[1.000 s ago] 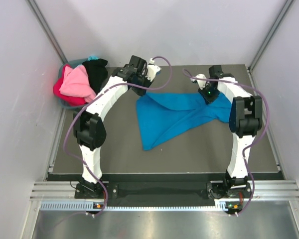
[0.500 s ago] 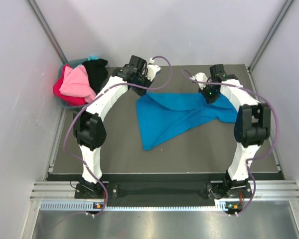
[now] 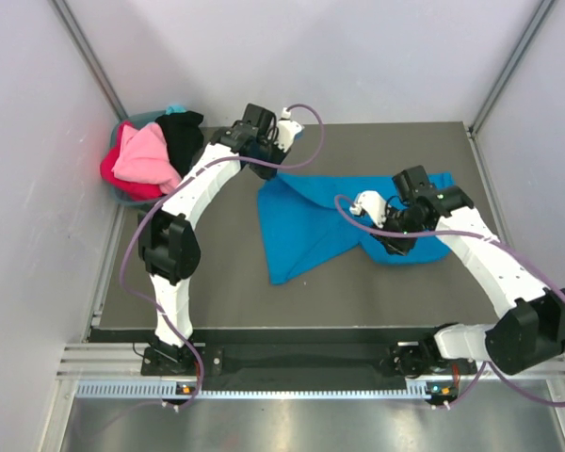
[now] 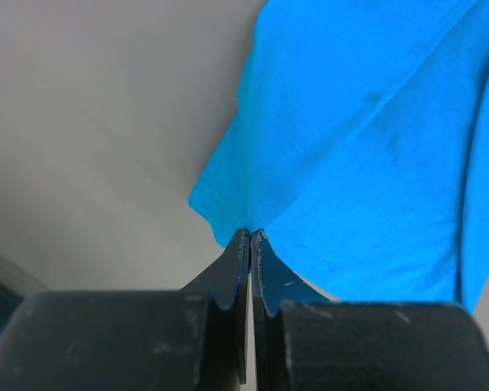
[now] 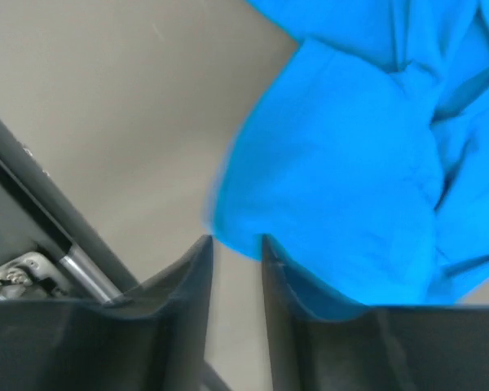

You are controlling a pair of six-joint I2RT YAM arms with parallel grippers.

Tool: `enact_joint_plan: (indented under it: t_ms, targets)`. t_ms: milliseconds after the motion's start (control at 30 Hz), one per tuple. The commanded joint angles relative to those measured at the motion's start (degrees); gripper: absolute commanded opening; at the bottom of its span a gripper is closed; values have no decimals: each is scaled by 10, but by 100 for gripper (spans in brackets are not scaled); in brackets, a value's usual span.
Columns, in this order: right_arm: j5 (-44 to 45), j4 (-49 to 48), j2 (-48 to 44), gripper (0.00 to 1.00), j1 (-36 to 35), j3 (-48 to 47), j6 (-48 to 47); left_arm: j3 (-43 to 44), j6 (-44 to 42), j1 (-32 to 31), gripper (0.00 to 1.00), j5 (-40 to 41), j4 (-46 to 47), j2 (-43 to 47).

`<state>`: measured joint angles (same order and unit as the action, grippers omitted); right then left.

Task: Fold and stack the t-shirts
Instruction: Flatten the tshirt out

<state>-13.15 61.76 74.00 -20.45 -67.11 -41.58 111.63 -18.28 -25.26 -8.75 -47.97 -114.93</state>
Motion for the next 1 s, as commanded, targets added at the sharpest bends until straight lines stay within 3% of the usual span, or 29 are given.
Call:
enact_joint_plan:
  t_ms: [0,133,500,967]
  targets:
    - [22,-6,-30,35,15,-6,-15,6,5,3,2,-13,24,0]
    - [11,-93,17,43,87,-65,30,24,10,4,2,-15,18,-8]
    - [57,-113,279,32,252,-181,70,15,3,3,3,1,16,4]
    - [15,-56,309,33,339,-188,15,12,9,3,3,-7,18,-6]
